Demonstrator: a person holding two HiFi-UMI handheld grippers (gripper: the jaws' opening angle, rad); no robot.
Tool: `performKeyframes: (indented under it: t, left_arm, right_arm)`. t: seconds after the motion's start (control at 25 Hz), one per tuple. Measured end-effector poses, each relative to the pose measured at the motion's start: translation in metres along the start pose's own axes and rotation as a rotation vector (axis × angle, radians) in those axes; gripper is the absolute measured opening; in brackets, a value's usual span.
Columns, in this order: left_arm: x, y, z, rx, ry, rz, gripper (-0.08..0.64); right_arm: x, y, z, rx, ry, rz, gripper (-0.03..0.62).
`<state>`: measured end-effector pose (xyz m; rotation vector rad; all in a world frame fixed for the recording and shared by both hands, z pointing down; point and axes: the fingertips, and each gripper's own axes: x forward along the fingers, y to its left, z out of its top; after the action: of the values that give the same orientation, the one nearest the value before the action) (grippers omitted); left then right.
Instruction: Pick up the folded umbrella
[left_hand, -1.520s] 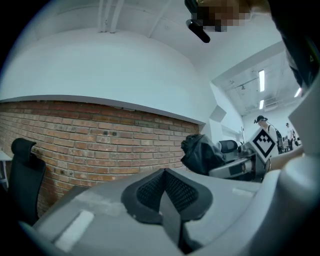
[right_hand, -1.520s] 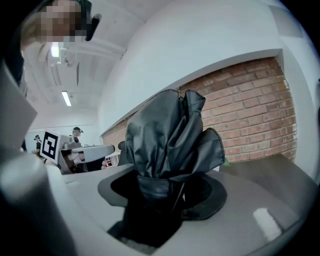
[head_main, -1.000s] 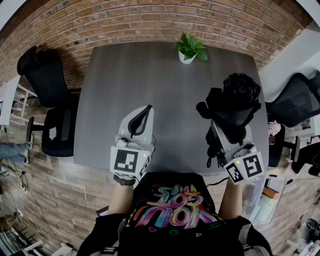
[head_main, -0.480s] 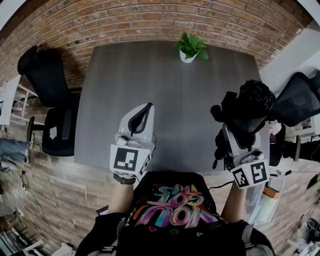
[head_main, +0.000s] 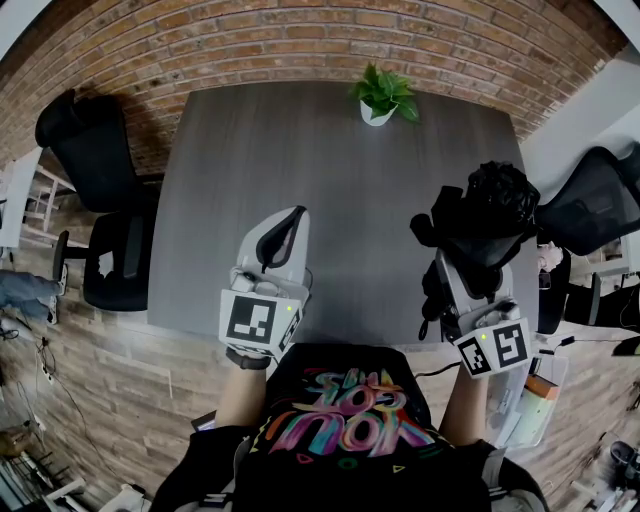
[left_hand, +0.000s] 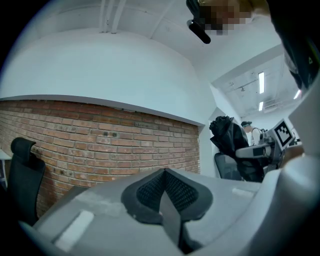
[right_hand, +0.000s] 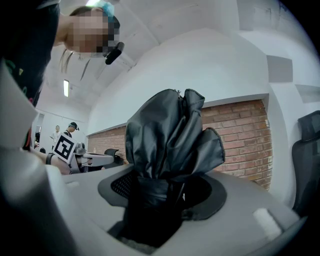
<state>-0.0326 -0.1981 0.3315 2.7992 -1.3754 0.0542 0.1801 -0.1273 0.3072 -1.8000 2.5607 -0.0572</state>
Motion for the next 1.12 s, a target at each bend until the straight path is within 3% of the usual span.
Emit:
performKeyframes:
  t: [1.12]
  left_arm:
    - [0.0, 0.0, -0.005, -0.006, 0.006, 0.018, 0.0]
  right_arm:
    - [-0.001, -0.004, -0.012, 0.014, 0.015, -0.02, 0.253]
